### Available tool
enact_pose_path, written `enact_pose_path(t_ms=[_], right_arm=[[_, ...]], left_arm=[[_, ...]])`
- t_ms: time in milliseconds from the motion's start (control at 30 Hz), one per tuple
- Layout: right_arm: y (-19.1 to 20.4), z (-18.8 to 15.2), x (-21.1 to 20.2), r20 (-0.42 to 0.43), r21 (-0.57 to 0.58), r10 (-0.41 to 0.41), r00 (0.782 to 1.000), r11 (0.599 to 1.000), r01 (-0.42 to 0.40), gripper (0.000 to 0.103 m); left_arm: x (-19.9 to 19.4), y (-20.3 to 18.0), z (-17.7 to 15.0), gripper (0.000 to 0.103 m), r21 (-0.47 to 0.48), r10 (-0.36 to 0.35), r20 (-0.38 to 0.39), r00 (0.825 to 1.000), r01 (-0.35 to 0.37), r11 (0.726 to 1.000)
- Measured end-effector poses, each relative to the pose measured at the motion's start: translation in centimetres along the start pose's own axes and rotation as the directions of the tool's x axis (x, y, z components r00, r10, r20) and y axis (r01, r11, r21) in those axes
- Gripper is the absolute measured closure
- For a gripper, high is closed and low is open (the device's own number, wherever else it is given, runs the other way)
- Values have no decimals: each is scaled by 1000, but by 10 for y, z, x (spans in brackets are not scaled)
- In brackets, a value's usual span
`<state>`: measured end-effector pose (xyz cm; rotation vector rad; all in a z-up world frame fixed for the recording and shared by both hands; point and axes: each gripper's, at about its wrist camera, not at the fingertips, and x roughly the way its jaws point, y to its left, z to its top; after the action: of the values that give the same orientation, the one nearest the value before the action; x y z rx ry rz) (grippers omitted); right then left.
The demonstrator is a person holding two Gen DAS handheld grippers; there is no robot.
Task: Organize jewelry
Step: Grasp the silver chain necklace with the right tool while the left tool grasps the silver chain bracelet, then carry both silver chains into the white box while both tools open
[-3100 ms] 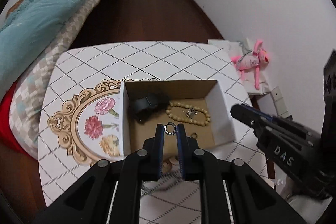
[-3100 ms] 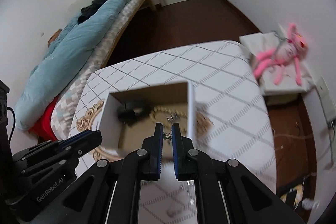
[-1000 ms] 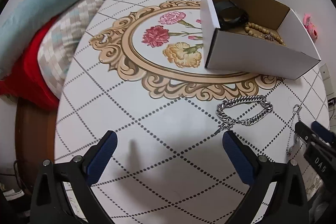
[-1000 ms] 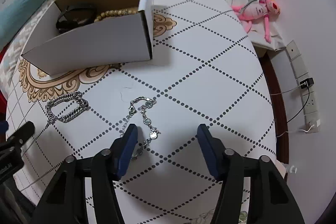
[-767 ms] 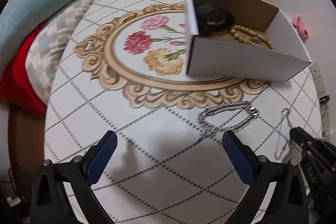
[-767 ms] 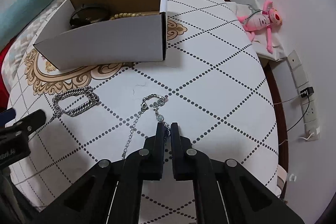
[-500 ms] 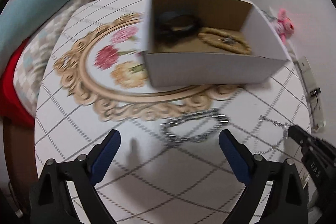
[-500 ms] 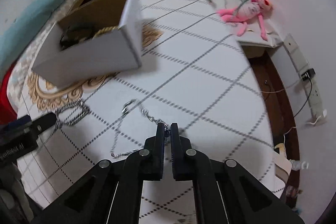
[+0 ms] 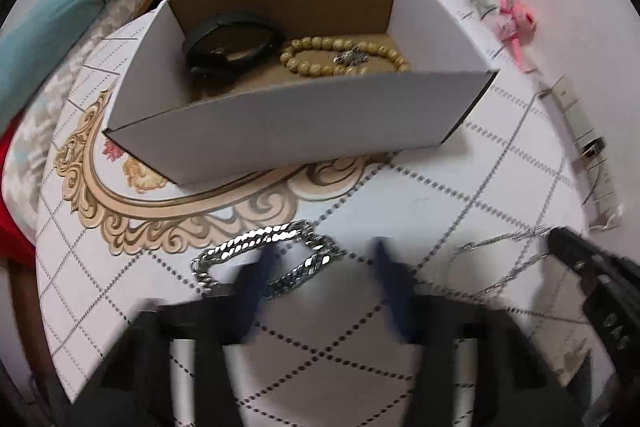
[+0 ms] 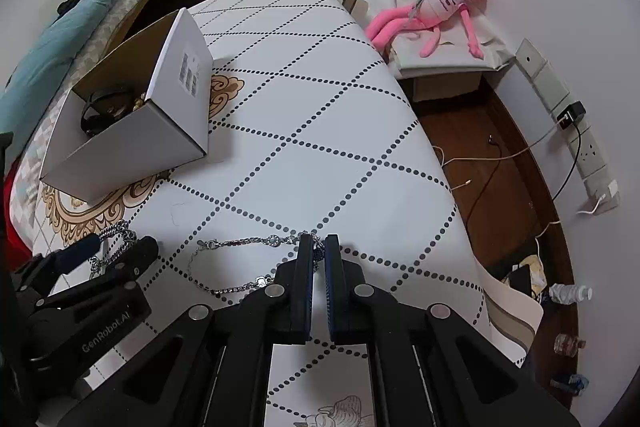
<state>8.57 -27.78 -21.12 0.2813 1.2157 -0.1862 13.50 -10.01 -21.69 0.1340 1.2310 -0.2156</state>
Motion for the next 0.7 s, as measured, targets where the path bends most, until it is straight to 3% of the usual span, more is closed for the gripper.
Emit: enact_pose_path(t_ms=[67, 100, 400, 700], right_arm=[[0, 0, 0, -1, 2, 6, 1000, 1000, -6, 97], [0, 0, 0, -1, 4, 9, 1000, 1000, -9, 97], [13, 4, -19, 19, -4, 113, 993, 994, -113, 97], [32, 18, -53, 45, -39, 261, 964, 965, -259, 97]], left_arm=[[0, 0, 3, 92, 8, -11, -2, 1000, 11, 1000], [0, 3, 4, 94, 0, -26, -3, 1000, 26, 1000], [-31, 41, 1, 95, -86, -95, 47, 994, 99, 991], [-83, 69, 3, 95, -118, -158, 126, 979, 173, 978]])
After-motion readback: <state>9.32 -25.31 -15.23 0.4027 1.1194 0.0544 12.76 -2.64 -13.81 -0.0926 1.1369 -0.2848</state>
